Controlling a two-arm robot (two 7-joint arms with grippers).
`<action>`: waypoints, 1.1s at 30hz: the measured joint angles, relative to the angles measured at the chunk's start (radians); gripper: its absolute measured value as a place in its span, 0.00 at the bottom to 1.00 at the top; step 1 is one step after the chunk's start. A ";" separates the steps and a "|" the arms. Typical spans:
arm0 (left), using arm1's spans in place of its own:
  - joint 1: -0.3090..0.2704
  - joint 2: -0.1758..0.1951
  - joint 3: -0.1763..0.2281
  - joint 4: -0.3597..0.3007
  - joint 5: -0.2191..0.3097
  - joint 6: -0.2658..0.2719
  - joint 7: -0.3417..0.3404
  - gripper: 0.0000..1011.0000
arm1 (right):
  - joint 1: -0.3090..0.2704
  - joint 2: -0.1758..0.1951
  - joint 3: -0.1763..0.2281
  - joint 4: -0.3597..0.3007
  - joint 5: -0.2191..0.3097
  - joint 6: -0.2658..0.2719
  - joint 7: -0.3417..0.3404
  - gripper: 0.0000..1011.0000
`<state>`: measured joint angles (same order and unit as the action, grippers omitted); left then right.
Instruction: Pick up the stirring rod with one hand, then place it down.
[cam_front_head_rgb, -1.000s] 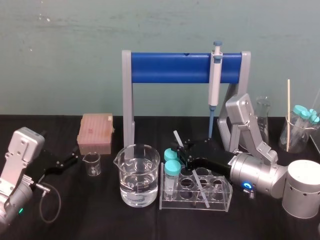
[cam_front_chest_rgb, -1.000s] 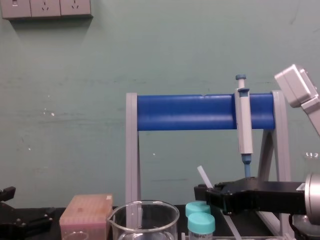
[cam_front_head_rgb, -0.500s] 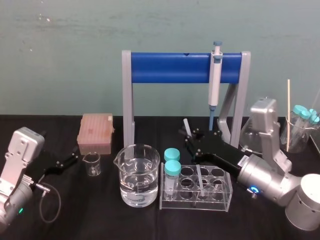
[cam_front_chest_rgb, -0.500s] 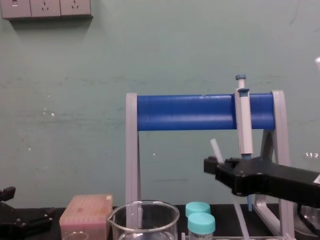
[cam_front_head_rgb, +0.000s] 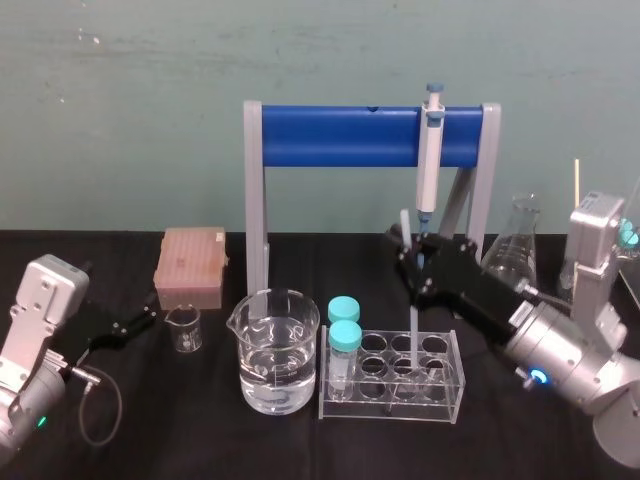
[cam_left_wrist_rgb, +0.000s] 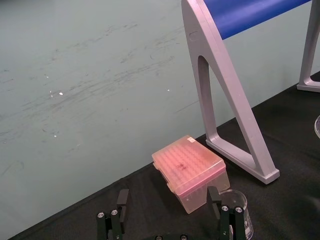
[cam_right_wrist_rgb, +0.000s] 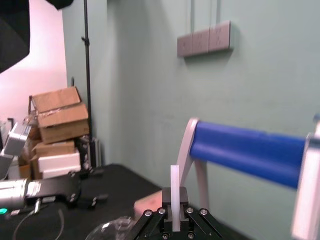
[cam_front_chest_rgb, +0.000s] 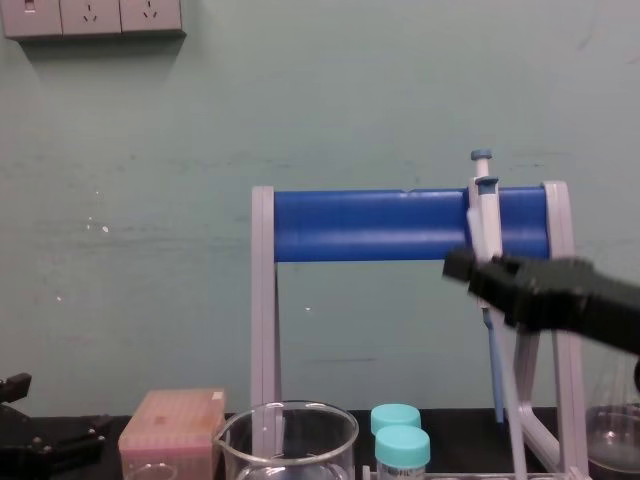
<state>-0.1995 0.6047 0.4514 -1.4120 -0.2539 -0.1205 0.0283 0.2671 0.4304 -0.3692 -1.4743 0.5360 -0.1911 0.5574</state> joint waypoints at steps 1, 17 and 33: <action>0.000 0.000 0.000 0.000 0.000 0.000 0.000 0.99 | 0.002 0.000 0.004 -0.003 -0.002 -0.007 0.000 0.07; 0.000 0.000 0.000 0.000 0.000 0.000 0.000 0.99 | 0.093 -0.016 0.109 -0.084 0.060 -0.050 0.005 0.07; 0.000 0.000 0.000 0.000 0.000 0.000 0.000 0.99 | 0.107 -0.016 0.115 -0.076 0.045 -0.043 -0.012 0.07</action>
<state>-0.1995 0.6047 0.4514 -1.4120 -0.2539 -0.1205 0.0283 0.3741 0.4149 -0.2543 -1.5508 0.5813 -0.2338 0.5451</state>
